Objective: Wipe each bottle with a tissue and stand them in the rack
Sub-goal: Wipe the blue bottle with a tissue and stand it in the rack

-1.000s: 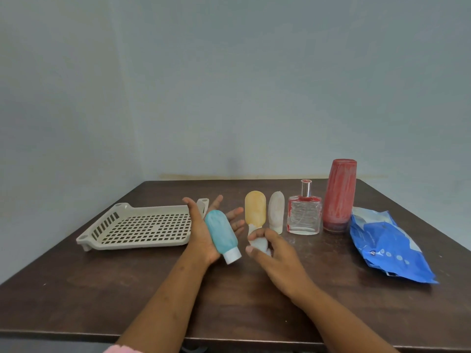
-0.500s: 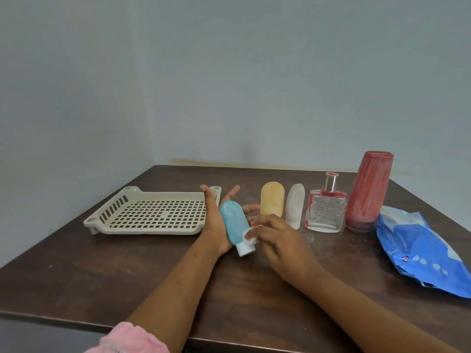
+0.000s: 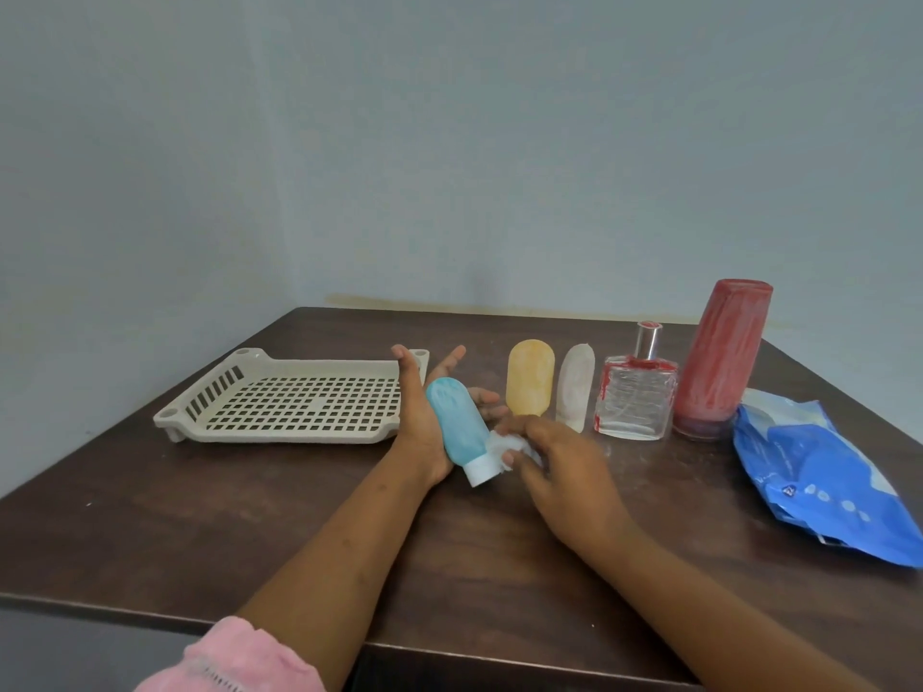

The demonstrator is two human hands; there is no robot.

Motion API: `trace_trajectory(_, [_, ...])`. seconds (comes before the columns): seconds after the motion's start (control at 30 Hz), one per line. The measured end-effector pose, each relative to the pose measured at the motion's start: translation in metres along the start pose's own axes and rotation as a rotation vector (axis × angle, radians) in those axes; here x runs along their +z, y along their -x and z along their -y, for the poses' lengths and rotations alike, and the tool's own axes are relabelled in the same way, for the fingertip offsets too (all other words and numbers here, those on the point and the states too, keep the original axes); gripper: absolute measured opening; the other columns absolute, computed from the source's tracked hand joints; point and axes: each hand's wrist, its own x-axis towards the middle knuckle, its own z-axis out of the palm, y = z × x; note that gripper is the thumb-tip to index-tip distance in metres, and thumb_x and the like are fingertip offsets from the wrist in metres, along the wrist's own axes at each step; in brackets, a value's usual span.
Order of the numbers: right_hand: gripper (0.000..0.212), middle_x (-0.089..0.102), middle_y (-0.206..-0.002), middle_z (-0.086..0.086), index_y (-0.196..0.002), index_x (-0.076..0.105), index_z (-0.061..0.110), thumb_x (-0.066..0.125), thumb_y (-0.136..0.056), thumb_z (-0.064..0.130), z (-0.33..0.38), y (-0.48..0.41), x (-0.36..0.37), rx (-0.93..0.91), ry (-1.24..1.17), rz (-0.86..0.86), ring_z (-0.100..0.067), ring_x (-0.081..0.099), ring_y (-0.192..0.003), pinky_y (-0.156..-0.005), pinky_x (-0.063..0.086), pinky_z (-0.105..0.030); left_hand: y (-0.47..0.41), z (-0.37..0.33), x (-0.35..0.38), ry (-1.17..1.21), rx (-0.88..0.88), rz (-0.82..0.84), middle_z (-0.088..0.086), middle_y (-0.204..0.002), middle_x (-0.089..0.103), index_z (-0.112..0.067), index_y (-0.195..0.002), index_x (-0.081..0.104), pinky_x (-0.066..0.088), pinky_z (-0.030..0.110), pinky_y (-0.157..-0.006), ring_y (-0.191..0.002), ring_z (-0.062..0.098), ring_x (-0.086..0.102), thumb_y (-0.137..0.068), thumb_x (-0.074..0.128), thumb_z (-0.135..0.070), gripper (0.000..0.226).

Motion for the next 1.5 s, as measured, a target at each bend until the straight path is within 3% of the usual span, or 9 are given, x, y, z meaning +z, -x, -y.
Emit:
trace_trajectory(0.17, [0.020,0.069,-0.098,0.008,-0.096,0.070,0.016,0.060,-0.081,0.007,0.014,0.004,0.004,-0.154,0.008,0.082,-0.001,0.057,-0.096,-0.085,0.041,-0.009,0.001,-0.001,0.001,-0.039,0.000,-0.014,0.013,-0.057,0.062,-0.026,-0.142,0.045,0.056,0.032,-0.054,-0.056,0.030,0.066,-0.076,0.009,-0.087,0.097])
trace_trajectory(0.43, [0.029,0.069,-0.102,0.009,-0.106,0.070,0.023,0.059,-0.085,0.006,0.003,0.003,-0.002,0.074,0.083,0.049,-0.003,0.058,-0.092,-0.080,0.040,-0.007,0.003,0.001,0.003,-0.047,0.036,-0.054,0.012,-0.054,0.060,-0.027,-0.143,0.044,0.050,0.037,-0.074,-0.054,0.028,0.065,-0.078,0.011,-0.085,0.093])
trace_trajectory(0.6, [0.023,0.070,-0.099,0.005,-0.099,0.070,0.016,0.058,-0.083,0.006,0.017,0.006,0.000,-0.191,0.169,0.139,-0.007,0.060,-0.091,-0.082,0.043,-0.016,0.002,0.002,0.004,-0.077,0.027,-0.076,0.012,-0.056,0.060,-0.031,-0.143,0.043,0.050,0.036,-0.070,-0.065,0.033,0.065,-0.077,0.011,-0.086,0.092])
trace_trajectory(0.83, [0.022,0.069,-0.100,0.001,-0.101,0.072,0.012,0.061,-0.084,0.003,0.006,-0.002,-0.001,-0.047,0.114,0.013,0.008,0.044,-0.095,-0.084,0.031,0.002,0.002,0.004,0.003,-0.038,0.063,-0.066,0.011,-0.053,0.058,-0.027,-0.145,0.041,0.051,0.039,-0.076,-0.053,0.025,0.063,-0.074,0.017,-0.085,0.095])
trace_trajectory(1.0, [0.029,0.069,-0.097,0.003,-0.094,0.072,0.016,0.045,-0.083,0.015,0.021,0.004,0.008,-0.325,0.260,0.162,-0.011,0.059,-0.089,-0.082,0.044,-0.020,0.003,0.003,0.005,-0.068,0.057,-0.089,0.012,-0.052,0.057,-0.029,-0.143,0.042,0.051,0.036,-0.069,-0.063,0.032,0.063,-0.078,0.012,-0.085,0.091])
trace_trajectory(1.17, [0.035,0.067,-0.087,0.012,-0.080,0.074,0.023,0.039,-0.081,0.021,0.023,0.007,0.014,-0.509,0.499,0.171,-0.009,0.053,-0.090,-0.080,0.043,-0.017,0.004,0.003,0.005,-0.043,0.071,-0.109,0.011,-0.050,0.055,-0.027,-0.143,0.044,0.049,0.038,-0.072,-0.057,0.029,0.064,-0.079,0.015,-0.084,0.090])
trace_trajectory(1.3, [0.027,0.070,-0.087,0.003,-0.082,0.074,0.014,0.047,-0.080,0.014,0.017,-0.001,0.011,-0.349,0.211,0.132,-0.007,0.058,-0.082,-0.079,0.039,-0.014,0.002,0.005,0.004,-0.022,0.083,-0.107,0.010,-0.049,0.054,-0.027,-0.141,0.047,0.048,0.042,-0.080,-0.047,0.022,0.061,-0.078,0.018,-0.084,0.089])
trace_trajectory(1.4, [0.016,0.069,-0.091,0.007,-0.090,0.073,0.015,0.060,-0.083,0.009,0.014,-0.001,0.001,0.035,-0.041,0.080,0.001,0.055,-0.086,-0.078,0.037,-0.001,0.005,0.005,0.005,-0.005,0.096,-0.089,0.009,-0.050,0.054,-0.026,-0.139,0.050,0.048,0.044,-0.085,-0.049,0.022,0.060,-0.074,0.022,-0.086,0.092])
trace_trajectory(1.5, [0.012,0.068,-0.090,0.011,-0.091,0.069,0.022,0.065,-0.085,0.012,0.002,0.000,-0.004,0.312,-0.201,0.133,0.001,0.061,-0.082,-0.078,0.050,-0.016,0.010,0.005,0.007,0.014,0.136,-0.068,0.010,-0.050,0.054,-0.024,-0.137,0.052,0.054,0.041,-0.078,-0.053,0.023,0.057,-0.065,0.029,-0.084,0.096])
